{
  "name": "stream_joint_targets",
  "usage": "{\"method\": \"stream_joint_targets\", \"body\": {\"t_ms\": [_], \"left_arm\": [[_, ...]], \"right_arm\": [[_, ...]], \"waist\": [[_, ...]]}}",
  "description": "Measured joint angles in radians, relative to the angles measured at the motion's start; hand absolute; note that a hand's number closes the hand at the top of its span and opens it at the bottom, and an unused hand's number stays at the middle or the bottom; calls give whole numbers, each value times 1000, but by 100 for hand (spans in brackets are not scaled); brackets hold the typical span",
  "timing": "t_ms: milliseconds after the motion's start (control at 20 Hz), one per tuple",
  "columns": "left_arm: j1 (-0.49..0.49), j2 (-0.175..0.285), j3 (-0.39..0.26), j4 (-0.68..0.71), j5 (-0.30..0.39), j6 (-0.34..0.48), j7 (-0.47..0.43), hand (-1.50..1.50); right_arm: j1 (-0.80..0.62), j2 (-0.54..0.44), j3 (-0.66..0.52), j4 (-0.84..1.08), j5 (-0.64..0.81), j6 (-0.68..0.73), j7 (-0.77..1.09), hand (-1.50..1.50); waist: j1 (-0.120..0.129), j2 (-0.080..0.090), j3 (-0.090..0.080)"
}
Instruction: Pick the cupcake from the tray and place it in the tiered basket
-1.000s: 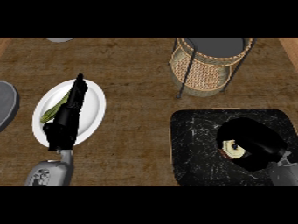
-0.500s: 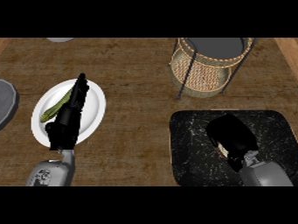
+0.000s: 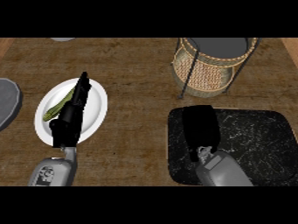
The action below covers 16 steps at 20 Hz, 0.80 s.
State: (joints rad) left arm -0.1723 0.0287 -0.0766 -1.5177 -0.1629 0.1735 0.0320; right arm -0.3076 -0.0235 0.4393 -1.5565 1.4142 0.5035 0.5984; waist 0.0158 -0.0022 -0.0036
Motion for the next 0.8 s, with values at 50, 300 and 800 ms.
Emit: {"method": "stream_joint_targets", "body": {"t_ms": [50,300,800], "left_arm": [[6,0,0,0,1,-2,-6,0],[17,14,15,-18,16,-14,5,0],[22,-4,-6,-32,-5,-1,15,0]], "right_arm": [[-23,5,19,-19,-16,12,59,150],[-151,16,45,-161,-75,85,240,150],[-463,11,-141,-335,-246,261,319,150]], "waist": [[0,0,1],[-6,-2,2],[-10,-4,2]]}}
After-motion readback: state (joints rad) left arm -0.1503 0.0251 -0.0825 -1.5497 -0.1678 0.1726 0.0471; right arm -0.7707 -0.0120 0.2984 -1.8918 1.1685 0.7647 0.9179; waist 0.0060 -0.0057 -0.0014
